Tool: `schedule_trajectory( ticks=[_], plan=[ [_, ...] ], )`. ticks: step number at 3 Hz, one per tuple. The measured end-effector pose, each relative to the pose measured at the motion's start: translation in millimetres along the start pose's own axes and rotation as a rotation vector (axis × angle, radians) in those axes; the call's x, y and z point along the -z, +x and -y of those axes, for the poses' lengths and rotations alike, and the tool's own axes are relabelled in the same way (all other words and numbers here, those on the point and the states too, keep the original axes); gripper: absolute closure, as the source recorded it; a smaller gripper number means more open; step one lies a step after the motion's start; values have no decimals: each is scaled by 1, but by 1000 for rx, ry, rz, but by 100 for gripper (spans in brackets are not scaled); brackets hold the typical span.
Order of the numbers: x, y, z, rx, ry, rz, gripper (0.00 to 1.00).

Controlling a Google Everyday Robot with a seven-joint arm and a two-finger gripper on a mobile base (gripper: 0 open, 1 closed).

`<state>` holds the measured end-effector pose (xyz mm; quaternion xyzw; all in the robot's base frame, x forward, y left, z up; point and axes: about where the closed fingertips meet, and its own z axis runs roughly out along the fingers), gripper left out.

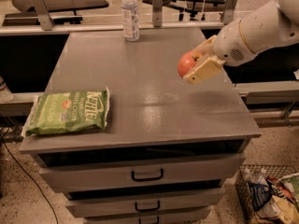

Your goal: Move apple near green jalapeno chip bag

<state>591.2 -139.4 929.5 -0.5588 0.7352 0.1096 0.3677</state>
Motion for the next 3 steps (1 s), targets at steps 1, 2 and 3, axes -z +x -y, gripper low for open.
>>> schedule_trajectory(
  ticks=[1,2,3],
  plan=[
    [-28,-48,-10,91,-64,65,100],
    [-65,-83,-34,161,-163,100,100],
    [-102,-104,-55,216,-232,98,100]
  ],
)
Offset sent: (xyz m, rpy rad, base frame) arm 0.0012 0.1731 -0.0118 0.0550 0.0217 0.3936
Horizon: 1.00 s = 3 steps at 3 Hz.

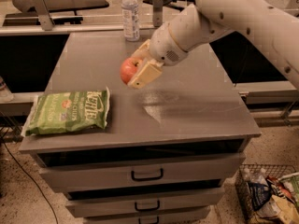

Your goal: Move apple near green jalapeno chip bag

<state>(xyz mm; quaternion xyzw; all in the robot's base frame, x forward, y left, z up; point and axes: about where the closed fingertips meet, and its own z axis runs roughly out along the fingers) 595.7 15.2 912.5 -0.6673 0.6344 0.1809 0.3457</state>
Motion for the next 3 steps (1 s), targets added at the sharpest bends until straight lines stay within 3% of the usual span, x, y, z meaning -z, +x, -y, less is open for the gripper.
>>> schedule_trajectory(
  ticks=[1,2,3],
  plan=[
    [-29,-6,-6,31,-47,-24,100],
    [-52,-6,-11,52,-86,-64,84],
    [-64,-1,-15,59,-107,-96,62]
  ],
)
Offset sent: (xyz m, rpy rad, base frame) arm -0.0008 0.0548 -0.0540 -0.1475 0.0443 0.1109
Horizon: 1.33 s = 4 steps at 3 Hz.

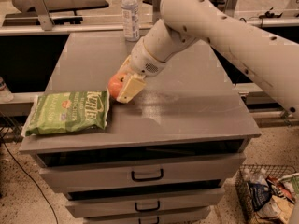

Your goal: Move apple near green jalapeno chip bag

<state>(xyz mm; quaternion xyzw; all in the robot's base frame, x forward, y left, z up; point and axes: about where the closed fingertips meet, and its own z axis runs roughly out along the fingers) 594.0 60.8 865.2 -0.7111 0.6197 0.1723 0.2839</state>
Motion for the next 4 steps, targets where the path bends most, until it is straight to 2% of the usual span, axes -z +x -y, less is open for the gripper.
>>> schedule_trajectory(
  ticks=[2,3,4],
  plan=[
    [-9,5,-1,3,-14,-29,15],
    [-10,6,-1,4,-18,-29,0],
    [1,7,1,-17,-12,6,0]
  ],
)
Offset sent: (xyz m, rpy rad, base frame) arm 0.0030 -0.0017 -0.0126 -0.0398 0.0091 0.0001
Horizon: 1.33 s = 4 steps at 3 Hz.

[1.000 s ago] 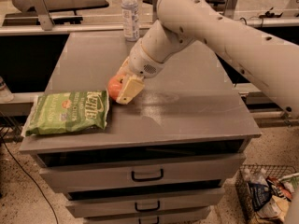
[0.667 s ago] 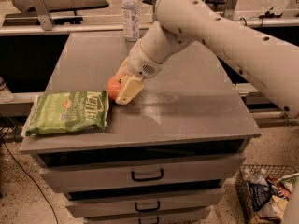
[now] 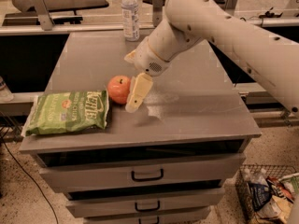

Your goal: Move apple near green jalapeno chip bag

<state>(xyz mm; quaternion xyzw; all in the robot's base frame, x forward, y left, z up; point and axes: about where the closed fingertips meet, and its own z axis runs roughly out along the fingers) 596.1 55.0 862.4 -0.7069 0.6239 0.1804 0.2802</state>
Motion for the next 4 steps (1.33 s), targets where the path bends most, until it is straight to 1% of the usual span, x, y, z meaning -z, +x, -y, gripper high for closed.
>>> schedule_trajectory(
  ticks=[1,2,3,4],
  plan=[
    [34,18,11,-65,28,105,0],
    [93,50,21,-136,93,263,0],
    [164,78,21,-169,197,365,0],
    [180,80,22,-173,223,383,0]
  ],
)
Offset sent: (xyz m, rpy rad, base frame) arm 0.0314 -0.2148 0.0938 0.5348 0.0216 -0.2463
